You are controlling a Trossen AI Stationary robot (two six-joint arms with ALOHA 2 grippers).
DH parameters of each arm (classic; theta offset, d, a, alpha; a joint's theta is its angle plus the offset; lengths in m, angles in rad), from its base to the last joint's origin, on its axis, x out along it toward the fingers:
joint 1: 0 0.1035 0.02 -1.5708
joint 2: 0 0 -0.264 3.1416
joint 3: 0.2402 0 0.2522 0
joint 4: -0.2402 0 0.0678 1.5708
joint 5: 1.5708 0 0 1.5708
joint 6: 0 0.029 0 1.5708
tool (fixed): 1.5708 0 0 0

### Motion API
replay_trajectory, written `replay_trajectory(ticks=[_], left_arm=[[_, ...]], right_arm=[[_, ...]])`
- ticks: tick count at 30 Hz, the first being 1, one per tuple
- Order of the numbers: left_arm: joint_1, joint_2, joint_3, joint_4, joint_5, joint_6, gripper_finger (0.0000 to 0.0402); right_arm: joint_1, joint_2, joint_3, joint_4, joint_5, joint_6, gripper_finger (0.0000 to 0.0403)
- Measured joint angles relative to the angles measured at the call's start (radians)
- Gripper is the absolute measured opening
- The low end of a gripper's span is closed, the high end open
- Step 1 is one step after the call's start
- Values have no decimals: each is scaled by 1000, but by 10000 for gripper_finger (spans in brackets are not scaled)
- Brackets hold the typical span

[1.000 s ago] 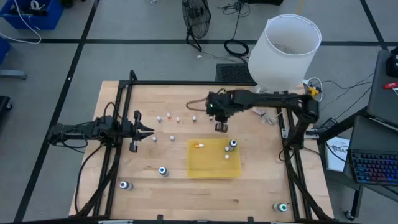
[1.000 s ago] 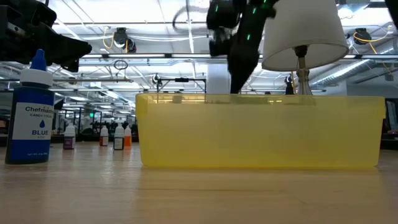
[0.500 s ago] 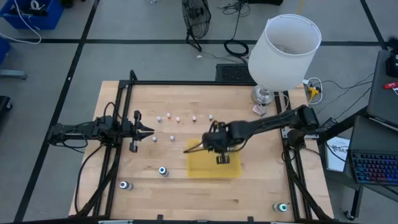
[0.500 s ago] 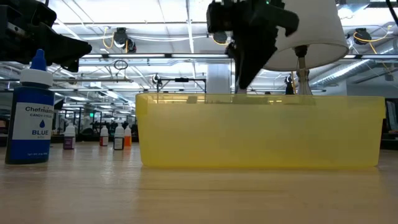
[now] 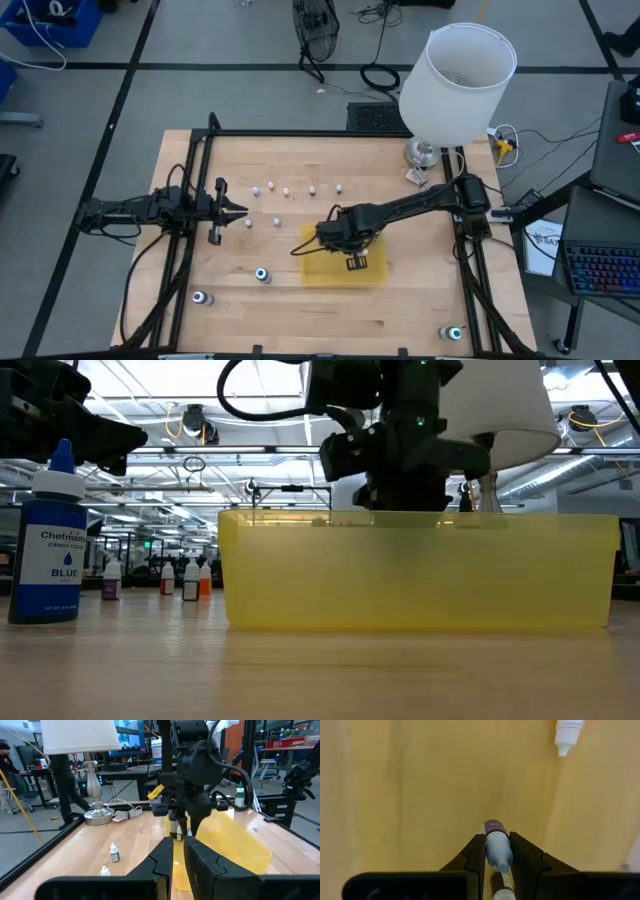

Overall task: Pick & Place food coloring
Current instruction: Put the small purple food coloring bottle into the yellow bin, then put the small black food coloring bottle into the yellow bin

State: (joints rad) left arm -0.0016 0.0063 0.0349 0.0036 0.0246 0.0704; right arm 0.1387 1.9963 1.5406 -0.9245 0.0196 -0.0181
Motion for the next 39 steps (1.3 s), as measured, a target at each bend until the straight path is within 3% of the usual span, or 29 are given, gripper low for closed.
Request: replay_trajectory(ticks=[19,28,36,39], left_arm=[[0,0,0,0,0,0,51],[0,0,0,0,0,0,51],[0,0,0,0,0,0,51],[0,0,0,0,0,0,51]], right_arm=[[-54,-1,-77,110,-77,-21,53],[-53,-11,-81,102,-74,1,136],[-53,-98,-81,97,-69,8,155],[-59,-153,-81,113,-9,6,156]])
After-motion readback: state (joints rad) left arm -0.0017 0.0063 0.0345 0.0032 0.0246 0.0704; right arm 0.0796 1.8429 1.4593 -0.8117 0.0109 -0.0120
